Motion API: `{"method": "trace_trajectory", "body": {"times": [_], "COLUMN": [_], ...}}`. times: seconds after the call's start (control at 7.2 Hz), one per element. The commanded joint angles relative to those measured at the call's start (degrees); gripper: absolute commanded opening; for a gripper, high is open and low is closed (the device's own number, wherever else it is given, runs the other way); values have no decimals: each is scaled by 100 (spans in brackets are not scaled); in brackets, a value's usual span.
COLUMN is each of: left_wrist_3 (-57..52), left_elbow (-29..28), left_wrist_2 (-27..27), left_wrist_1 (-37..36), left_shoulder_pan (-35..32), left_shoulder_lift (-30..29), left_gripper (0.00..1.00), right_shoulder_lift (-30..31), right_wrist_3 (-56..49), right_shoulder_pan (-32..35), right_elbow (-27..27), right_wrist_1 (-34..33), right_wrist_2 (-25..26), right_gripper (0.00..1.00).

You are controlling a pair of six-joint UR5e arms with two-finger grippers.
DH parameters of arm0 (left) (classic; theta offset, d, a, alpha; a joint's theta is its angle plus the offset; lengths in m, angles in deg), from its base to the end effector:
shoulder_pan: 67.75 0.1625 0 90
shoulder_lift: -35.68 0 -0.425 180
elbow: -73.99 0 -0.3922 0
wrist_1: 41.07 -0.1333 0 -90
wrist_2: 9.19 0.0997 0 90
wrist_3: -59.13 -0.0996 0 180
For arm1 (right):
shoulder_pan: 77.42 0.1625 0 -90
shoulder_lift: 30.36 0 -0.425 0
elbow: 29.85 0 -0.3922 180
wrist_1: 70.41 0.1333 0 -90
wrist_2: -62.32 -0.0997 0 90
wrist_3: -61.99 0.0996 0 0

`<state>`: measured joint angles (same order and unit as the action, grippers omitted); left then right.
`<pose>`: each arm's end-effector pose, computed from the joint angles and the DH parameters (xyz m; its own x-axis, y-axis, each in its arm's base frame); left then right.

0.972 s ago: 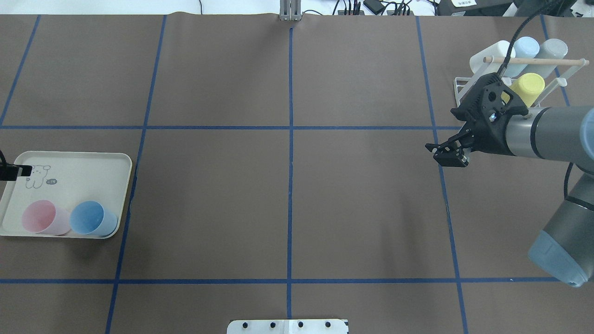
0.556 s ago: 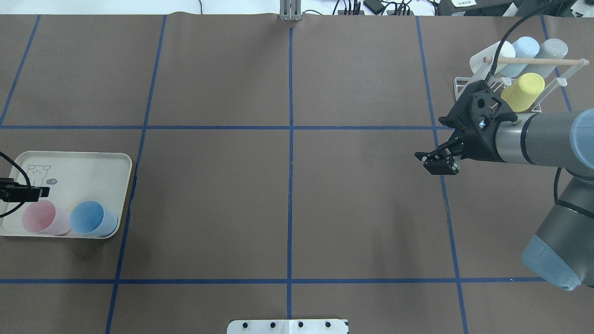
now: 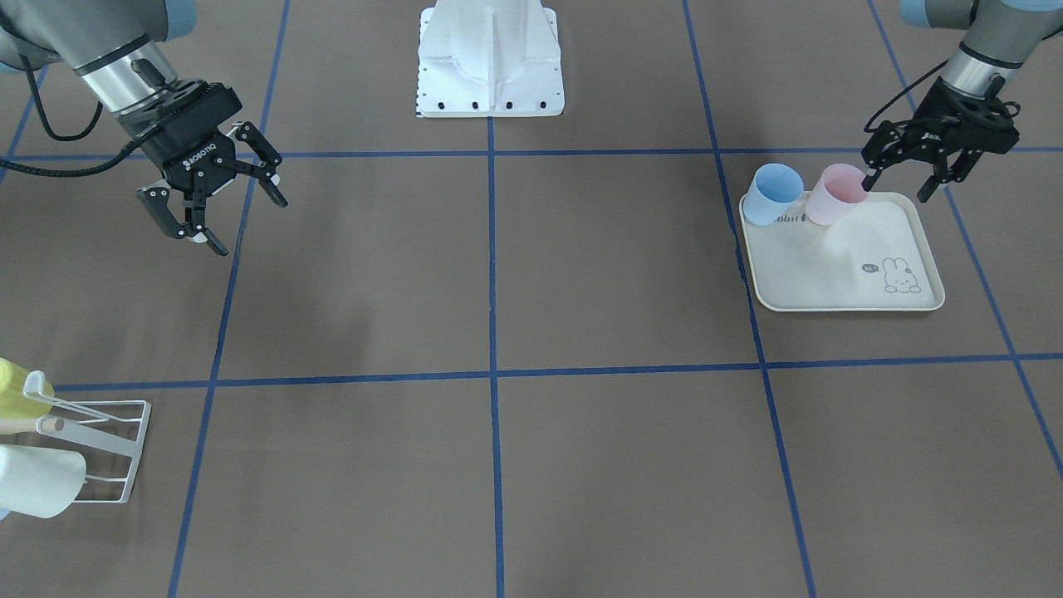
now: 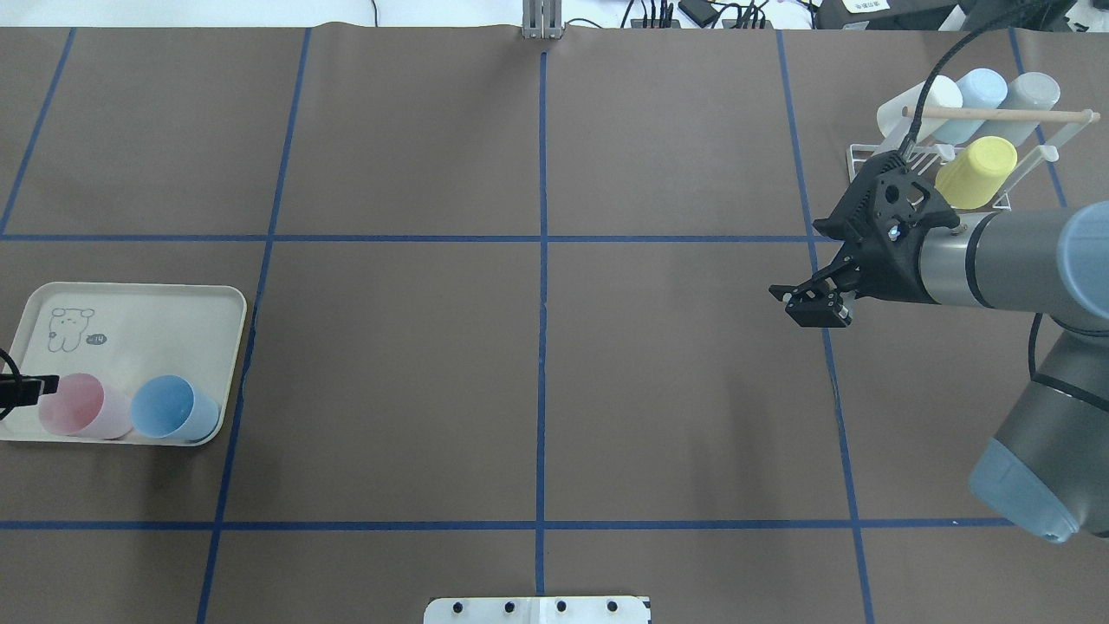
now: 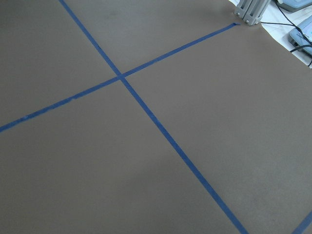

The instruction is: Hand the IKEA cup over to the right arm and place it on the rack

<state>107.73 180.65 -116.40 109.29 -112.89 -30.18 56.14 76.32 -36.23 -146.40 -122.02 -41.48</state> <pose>0.1740 -0.3221 0.5793 0.6570 0.2353 -0.7162 0.1016 0.9138 0.3934 -0.2981 -0.4065 0.3331 0.5263 -0.7897 0.3151 0.1510 0.4515 0.8794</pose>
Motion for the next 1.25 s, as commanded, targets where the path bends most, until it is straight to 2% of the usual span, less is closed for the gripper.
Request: {"method": "trace_trajectory", "body": {"times": [0.0,0.42,0.83,1.11], "left_wrist_3": [35,62,53,18], "left_elbow": [-5,-5,4,65], "left_wrist_2": [7,-2,-11,-19], "left_wrist_1": [11,29,55,64], "left_shoulder_pan": [154,269,295,278], "left_shoulder_lift": [-23,-41,-50,-32], "left_gripper": [74,45,25,0], "right_shoulder_lift": [-1,-1,-1,-1], "right_wrist_3": [0,0,0,0], "right_shoulder_pan": [-15,-15,-15,-23], "right_elbow": [18,44,53,53], "right_wrist_1": [-6,-6,-6,2], "right_wrist_2": [0,0,0,0], "right_gripper": [100,100,100,100]}}
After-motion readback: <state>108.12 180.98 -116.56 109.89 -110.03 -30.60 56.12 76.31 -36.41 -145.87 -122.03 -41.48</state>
